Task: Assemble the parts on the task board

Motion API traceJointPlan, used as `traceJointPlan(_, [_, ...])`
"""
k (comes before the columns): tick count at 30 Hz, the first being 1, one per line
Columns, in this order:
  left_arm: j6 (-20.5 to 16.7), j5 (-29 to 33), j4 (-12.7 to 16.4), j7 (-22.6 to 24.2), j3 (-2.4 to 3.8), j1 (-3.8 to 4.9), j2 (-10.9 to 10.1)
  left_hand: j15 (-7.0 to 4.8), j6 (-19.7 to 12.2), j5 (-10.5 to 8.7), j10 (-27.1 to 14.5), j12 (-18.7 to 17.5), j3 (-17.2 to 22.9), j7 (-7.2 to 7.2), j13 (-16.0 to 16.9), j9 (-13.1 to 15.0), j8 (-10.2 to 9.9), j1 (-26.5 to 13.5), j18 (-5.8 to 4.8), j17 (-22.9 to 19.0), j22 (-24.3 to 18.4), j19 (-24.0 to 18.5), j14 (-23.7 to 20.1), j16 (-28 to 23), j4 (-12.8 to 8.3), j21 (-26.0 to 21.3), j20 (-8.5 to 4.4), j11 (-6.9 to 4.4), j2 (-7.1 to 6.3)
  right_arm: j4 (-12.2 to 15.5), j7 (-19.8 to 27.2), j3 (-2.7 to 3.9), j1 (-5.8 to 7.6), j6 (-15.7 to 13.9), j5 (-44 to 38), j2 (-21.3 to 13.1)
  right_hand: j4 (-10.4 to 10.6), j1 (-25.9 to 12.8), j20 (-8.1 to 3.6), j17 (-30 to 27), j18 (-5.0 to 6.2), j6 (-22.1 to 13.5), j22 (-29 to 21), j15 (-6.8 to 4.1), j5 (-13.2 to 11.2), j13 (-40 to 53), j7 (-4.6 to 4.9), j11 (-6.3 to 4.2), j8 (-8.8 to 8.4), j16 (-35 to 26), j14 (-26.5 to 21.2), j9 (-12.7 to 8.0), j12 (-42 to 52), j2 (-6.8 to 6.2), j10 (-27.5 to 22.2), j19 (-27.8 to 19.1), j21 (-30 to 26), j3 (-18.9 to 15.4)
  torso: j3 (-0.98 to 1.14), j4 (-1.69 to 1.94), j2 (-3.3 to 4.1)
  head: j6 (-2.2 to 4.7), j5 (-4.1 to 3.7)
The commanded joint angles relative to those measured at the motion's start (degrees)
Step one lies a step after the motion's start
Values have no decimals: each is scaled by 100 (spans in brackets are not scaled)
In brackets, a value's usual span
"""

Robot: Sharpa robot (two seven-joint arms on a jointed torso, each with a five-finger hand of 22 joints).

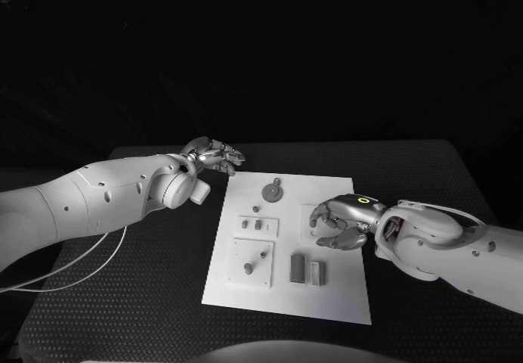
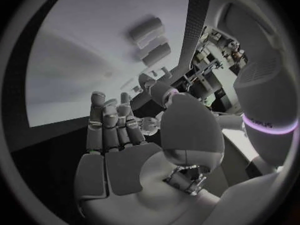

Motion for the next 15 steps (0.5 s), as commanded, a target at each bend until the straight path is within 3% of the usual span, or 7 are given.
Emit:
traceJointPlan(1, [45,16,20,43,3,4,14,33,-27,35,-51,6,-7,26,-8,-8,22,-27,89,10,9,-21,-5,-32,28,-27,0,-1,-7,8,-1294,-4,24,405,1435,-101,327,-349,-54,13,-10,297,17,-46,12,-33,-84,-49,203,176,128,106,35,-53,113,123,35,-52,-2,-7,0,20,-21])
traceJointPlan(3, [41,16,24,39,3,4,4,33,-27,35,-51,6,-7,25,-8,-8,22,-27,89,10,10,-21,-5,-32,28,-27,0,-1,-7,39,-1612,-4,24,696,1698,-146,453,-509,-121,28,-10,362,13,-103,18,-60,-135,-118,291,176,234,161,54,-96,219,210,62,-128,-1,-3,2,20,-32])
traceJointPlan(6, [41,16,20,37,3,4,6,33,-27,35,-51,7,-7,25,-8,-8,23,-28,89,11,10,-21,-5,-33,29,-27,0,-1,-7,77,-2344,-5,24,1529,2381,-224,673,-764,-231,41,-10,498,9,-209,25,-106,-228,-232,420,171,448,236,88,31,459,355,114,-309,7,-3,3,17,-20])
traceJointPlan(8, [42,16,23,33,2,5,6,33,-26,35,-51,7,-8,25,-8,-8,24,-29,89,12,10,-21,-5,-33,29,-27,0,-1,-7,75,-2538,-5,24,1821,2900,-254,980,-1108,-256,9,-10,492,-12,-256,22,-151,-235,-256,416,145,561,233,62,320,597,404,102,-384,10,-4,2,14,-14])
traceJointPlan(10, [54,16,25,29,2,5,9,34,-25,34,-50,7,-8,25,-7,-8,25,-30,89,12,10,-21,-5,-34,31,-27,1,-1,-7,110,-2601,-5,24,1954,3040,-262,816,-1292,-375,-46,-10,558,3,-351,12,-209,-305,-334,447,132,783,245,27,666,847,479,142,-643,6,0,3,12,-21])
traceJointPlan(11, [52,16,25,33,2,5,6,34,-24,34,-50,8,-9,25,-7,-7,25,-31,89,13,10,-21,-5,-34,31,-27,1,-1,-7,140,-2643,-6,24,1960,3049,-262,684,-1355,-425,-76,-10,626,1,-388,18,-228,-338,-371,471,120,883,251,7,750,954,505,142,-726,4,0,4,9,-24])
traceJointPlan(15, [45,16,40,29,1,5,-15,34,-22,34,-49,8,-10,24,-7,-7,27,-32,89,14,11,-21,-5,-34,32,-27,1,-2,-7,270,-2791,-7,23,1975,3071,-258,550,-1596,-498,-110,-10,850,-64,-481,19,-240,-433,-470,487,80,1174,229,-47,871,1240,617,82,-717,9,-5,3,0,-16])
